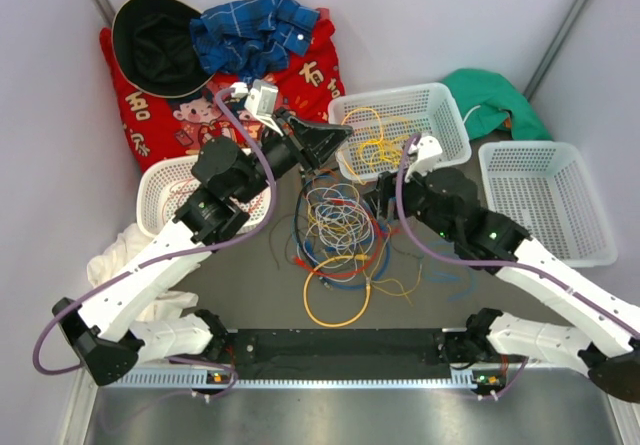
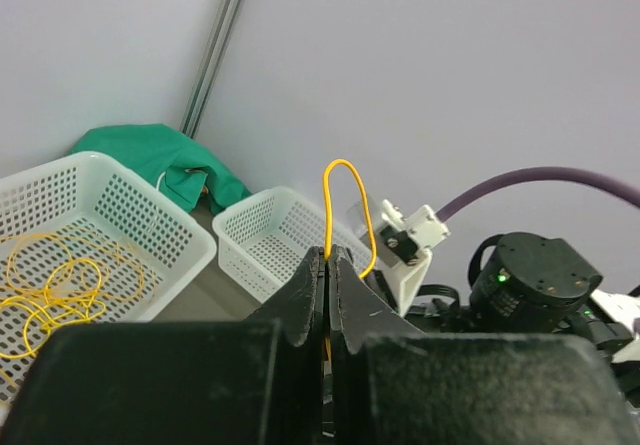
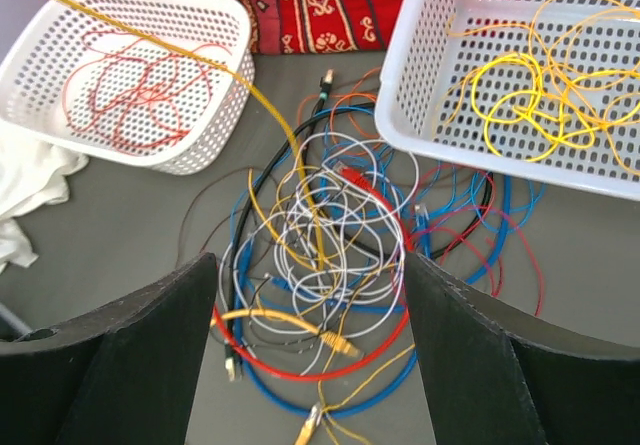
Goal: Untangle the cables
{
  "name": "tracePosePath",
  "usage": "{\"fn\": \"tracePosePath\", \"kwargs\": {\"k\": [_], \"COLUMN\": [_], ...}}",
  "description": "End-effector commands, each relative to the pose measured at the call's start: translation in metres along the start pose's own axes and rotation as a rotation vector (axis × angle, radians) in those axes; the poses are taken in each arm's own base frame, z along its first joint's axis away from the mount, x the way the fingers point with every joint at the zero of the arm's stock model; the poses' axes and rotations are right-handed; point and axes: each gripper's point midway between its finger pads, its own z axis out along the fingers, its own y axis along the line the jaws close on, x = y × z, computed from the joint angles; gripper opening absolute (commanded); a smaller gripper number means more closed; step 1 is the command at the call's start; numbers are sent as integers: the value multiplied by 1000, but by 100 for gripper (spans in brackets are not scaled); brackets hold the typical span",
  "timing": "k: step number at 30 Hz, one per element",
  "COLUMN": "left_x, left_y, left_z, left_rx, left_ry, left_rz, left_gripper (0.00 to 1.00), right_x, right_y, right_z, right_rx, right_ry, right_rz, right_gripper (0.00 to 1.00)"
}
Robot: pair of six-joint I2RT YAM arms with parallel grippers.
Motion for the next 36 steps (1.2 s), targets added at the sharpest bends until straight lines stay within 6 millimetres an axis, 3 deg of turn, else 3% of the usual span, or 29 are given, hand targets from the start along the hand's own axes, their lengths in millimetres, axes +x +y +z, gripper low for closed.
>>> {"fn": "tracePosePath", "kwargs": {"k": [1,7,13,16,17,19,20,21,25,26,27,28,29,30,31,32,36], "left_x": [-23,-29,-36,-39,-40,-41,-39,-39,-28,-18,-14,-2,14,15,28,44,62], "left_y": [-20,-26,-33,-35,-35,-36,-34,-33,-11,10,19,33,54,68,80,92,118], "left_z": [-1,-2,-4,-6,-7,-9,-8,-9,-14,-15,-20,-24,-30,-38,-45,-52,-84], "left_rx": [55,71,86,84,84,84,77,72,-26,-108,-151,-210,-295,-370,-423,-466,-604], "left_ry": [-43,-47,-51,-56,-58,-61,-59,-60,-53,-50,-50,-22,2,-10,23,52,55], "left_rz": [-2,-6,-14,-15,-15,-16,-17,-15,-2,-4,11,6,4,5,-1,-3,-22], "left_gripper": [0,0,0,0,0,0,0,0,0,2,16,32,66,79,98,99,99], "right_x": [-30,-29,-19,-13,-11,-9,-7,-7,-28,-37,-35,-56,-62,-59,-83,-89,-121], "right_y": [6,19,-2,-10,-10,-10,-11,-11,-10,-9,-15,-13,-15,-21,-21,-23,-38], "right_z": [22,42,58,61,61,62,61,59,38,30,25,16,14,11,3,1,0], "right_rx": [2,-42,80,112,111,106,110,110,107,104,134,140,157,183,187,194,240], "right_ry": [-137,-151,-137,-138,-137,-130,-122,-121,-144,-163,-135,-162,-157,-119,-159,-161,-183], "right_rz": [-15,7,2,1,1,4,4,7,31,35,25,32,30,21,48,52,77], "right_gripper": [74,72,68,53,37,24,8,2,0,0,0,0,0,0,0,0,0]}}
